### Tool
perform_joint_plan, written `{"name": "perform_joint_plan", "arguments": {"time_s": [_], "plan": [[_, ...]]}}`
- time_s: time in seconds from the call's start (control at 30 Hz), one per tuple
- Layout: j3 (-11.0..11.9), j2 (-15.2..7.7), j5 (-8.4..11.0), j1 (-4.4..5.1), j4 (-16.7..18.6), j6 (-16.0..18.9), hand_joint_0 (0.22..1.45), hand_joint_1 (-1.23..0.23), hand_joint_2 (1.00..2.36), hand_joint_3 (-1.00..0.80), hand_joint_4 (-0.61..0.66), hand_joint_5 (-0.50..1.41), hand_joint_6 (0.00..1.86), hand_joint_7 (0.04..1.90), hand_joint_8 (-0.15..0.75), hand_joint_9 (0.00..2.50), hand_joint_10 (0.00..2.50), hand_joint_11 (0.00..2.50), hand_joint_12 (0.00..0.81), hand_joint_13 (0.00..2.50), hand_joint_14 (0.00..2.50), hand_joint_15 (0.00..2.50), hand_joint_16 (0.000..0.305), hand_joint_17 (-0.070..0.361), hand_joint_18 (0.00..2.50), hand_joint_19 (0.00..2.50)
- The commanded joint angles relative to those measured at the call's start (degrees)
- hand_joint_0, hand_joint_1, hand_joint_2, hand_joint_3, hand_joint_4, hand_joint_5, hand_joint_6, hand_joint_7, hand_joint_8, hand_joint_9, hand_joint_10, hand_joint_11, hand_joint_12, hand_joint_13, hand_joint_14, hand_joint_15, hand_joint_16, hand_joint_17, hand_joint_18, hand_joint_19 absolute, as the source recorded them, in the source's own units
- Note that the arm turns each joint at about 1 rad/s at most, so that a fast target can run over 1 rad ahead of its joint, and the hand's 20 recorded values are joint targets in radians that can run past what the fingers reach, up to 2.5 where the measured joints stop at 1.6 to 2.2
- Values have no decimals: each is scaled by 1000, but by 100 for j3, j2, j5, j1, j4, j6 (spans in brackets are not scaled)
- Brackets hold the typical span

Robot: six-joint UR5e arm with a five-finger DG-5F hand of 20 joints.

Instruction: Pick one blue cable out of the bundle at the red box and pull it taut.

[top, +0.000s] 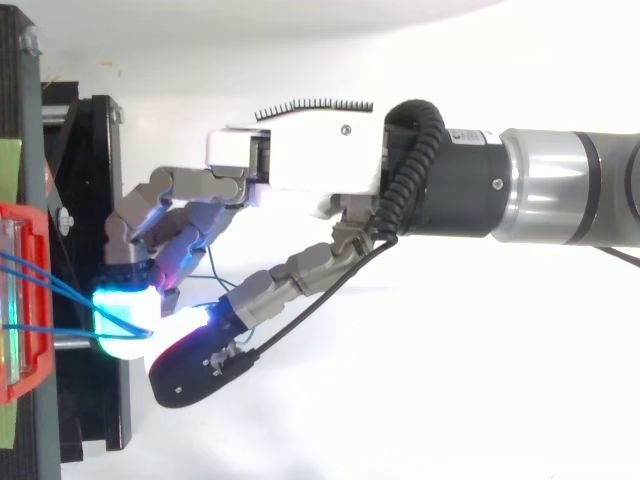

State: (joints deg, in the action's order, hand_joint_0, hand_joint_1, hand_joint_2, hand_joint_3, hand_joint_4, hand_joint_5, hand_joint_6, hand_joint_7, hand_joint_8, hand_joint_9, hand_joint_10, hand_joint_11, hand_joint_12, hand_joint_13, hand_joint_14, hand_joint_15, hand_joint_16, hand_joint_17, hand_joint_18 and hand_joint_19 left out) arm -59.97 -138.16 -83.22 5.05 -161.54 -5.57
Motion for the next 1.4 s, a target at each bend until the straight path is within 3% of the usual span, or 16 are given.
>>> {"name": "perform_joint_plan", "arguments": {"time_s": [0.0,0.27,0.4,0.47,0.6,0.87,1.03,1.37], "plan": [[-50,0,-2,40,-123,21,590,-784,1012,-243,94,-127,892,947,402,965,8,434,402,531,4,151,56,125,533,302],[-68,35,-2,119,-554,293,573,-625,1000,-158,34,-109,895,934,426,1010,6,377,458,544,3,142,68,152,561,296],[-68,96,-2,128,-642,363,556,-597,1071,-163,32,-104,886,888,420,1012,4,371,464,537,3,141,68,154,552,293],[-68,123,-2,136,-651,363,574,-654,1000,-115,39,-102,882,882,427,1010,4,372,462,538,3,131,68,153,559,288],[-68,255,7,136,-739,355,590,-786,1010,-77,117,-107,880,938,429,1012,5,456,440,567,3,141,63,142,601,264],[-59,404,7,136,-818,328,664,-936,1019,-203,72,-134,890,982,397,947,8,508,391,534,4,132,52,118,564,246],[-59,448,16,136,-906,320,716,-968,1000,-498,139,-139,891,882,390,935,9,523,387,540,4,128,52,118,578,234],[-59,439,34,136,-914,302,557,-830,1000,-500,145,-121,879,885,397,985,8,513,391,547,4,147,53,120,581,276]]}}
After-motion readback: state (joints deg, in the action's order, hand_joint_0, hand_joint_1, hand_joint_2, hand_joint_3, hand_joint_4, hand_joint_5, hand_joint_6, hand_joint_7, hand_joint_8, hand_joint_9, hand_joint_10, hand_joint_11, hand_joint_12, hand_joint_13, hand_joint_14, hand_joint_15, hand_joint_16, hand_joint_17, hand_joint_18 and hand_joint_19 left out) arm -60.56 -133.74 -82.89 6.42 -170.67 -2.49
